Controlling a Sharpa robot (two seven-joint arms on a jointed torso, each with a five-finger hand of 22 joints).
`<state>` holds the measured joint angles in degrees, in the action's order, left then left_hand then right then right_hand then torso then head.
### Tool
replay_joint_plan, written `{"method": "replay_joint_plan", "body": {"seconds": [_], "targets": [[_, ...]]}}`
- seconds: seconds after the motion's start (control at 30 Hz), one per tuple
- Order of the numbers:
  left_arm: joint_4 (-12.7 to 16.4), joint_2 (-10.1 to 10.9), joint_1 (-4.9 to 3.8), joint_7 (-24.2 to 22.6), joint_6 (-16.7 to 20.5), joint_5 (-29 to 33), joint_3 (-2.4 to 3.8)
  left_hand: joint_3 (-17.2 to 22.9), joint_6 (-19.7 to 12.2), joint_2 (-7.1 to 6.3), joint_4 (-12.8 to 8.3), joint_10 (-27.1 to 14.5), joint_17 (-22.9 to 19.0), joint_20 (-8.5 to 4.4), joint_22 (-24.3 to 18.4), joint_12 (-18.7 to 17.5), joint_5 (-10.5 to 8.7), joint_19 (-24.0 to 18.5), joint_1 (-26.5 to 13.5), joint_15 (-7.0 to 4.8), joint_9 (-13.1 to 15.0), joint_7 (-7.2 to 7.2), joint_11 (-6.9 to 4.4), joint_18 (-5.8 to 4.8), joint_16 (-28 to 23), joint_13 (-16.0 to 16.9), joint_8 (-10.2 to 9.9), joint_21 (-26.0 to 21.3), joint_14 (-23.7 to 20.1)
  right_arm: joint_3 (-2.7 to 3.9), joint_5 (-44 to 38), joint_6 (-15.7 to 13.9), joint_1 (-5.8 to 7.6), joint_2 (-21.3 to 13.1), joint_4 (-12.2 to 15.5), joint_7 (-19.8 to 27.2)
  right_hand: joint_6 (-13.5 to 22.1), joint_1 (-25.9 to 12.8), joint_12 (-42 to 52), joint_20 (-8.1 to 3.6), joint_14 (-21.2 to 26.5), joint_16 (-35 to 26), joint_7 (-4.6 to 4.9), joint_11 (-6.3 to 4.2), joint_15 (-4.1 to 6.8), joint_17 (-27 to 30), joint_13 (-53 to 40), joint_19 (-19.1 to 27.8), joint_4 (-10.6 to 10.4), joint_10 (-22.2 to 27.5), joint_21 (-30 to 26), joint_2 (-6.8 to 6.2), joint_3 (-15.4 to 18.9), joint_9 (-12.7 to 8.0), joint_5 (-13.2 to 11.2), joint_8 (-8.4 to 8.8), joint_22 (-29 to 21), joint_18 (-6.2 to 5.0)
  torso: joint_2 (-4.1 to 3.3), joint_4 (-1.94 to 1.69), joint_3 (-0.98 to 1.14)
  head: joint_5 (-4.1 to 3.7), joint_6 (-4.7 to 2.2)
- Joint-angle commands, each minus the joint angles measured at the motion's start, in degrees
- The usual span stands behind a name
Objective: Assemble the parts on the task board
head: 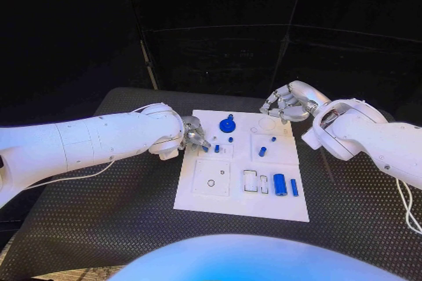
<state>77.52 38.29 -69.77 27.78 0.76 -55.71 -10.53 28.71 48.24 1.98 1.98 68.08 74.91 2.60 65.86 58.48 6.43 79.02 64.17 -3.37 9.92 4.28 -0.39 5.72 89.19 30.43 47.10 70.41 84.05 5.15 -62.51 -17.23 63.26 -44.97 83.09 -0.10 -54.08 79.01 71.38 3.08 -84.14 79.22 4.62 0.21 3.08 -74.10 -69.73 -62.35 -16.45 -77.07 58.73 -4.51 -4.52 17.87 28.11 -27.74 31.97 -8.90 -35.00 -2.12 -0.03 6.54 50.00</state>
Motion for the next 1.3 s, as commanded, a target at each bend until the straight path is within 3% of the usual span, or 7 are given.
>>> {"method": "replay_joint_plan", "body": {"seconds": [0.03, 0.57, 1.0, 1.3], "targets": [[0.04, -0.01, 0.27, 0.97, -1.80, -1.00, -0.21, 6.04, -0.01, -0.14, -5.61, 0.31, 14.01, -0.10, 0.05, 0.06, 0.19, 0.41, 0.64, -0.53, 0.07, -0.59, -0.23, -0.22, 0.30, -0.05, 0.18, 0.35, 5.70, 0.02, 0.16, 0.33, 0.10, -0.03, 0.03, 0.24, 0.31, 0.42, -0.09, -0.01, -2.52, -0.37, -0.07, -0.04, 0.39, -0.02, -0.03, 0.41, 0.04, 0.13, -0.34, 0.21, -0.23, 0.09, 0.12, -0.38, -0.06, -1.08, -0.01, -0.01, 0.00, 0.01, 0.00], [-0.09, -0.24, 0.39, 1.10, -2.79, -1.12, -0.22, 6.56, 0.02, -0.39, -5.86, 0.42, 14.00, -0.14, 0.05, 0.04, 0.20, 0.41, 0.61, -0.55, 0.16, -0.62, -0.26, -0.22, 0.29, 0.00, 0.36, 0.33, 5.69, 0.02, 0.16, 0.36, 0.09, -0.04, 0.02, 0.30, 0.31, 0.42, -0.09, -0.01, -2.52, -0.37, -0.07, -0.04, 0.39, -0.02, -0.03, 0.41, 0.04, 0.13, -0.34, 0.21, -0.23, 0.09, 0.12, -0.38, -0.06, -1.08, -0.04, 0.01, -0.01, 0.08, 0.00], [-1.42, -1.35, 0.38, 1.49, -6.60, -1.12, -0.23, 6.80, 0.53, -1.05, -5.24, 0.60, 13.80, -0.22, -0.23, -0.13, 0.00, 0.26, -1.12, -0.66, 0.69, -0.85, -0.39, -0.16, 0.20, -0.18, 1.17, 0.01, 5.65, 0.02, 0.16, 0.53, 0.09, -0.12, 0.17, 0.31, 0.31, 0.42, -0.09, -0.01, -2.52, -0.37, -0.07, -0.04, 0.39, -0.02, -0.03, 0.41, 0.04, 0.13, -0.34, 0.21, -0.23, 0.09, 0.12, -0.38, -0.06, -1.08, 0.02, 0.02, 0.02, -0.04, 0.00], [-2.22, -1.82, 0.37, 1.55, -6.92, -1.11, -0.23, 6.60, 0.61, -1.27, -4.82, 0.64, 13.81, -0.28, -0.20, -0.21, -0.05, 0.25, -1.99, -0.72, 0.89, -0.97, -0.47, -0.16, 0.20, -0.26, 1.39, -0.02, 5.65, 0.02, 0.16, 0.65, 0.09, -0.08, 0.18, 0.41, 0.31, 0.42, -0.09, -0.01, -2.52, -0.37, -0.07, -0.04, 0.39, -0.02, -0.03, 0.41, 0.04, 0.13, -0.34, 0.21, -0.23, 0.09, 0.12, -0.38, -0.06, -1.08, -0.01, 0.04, 0.02, -0.04, 0.00]]}}
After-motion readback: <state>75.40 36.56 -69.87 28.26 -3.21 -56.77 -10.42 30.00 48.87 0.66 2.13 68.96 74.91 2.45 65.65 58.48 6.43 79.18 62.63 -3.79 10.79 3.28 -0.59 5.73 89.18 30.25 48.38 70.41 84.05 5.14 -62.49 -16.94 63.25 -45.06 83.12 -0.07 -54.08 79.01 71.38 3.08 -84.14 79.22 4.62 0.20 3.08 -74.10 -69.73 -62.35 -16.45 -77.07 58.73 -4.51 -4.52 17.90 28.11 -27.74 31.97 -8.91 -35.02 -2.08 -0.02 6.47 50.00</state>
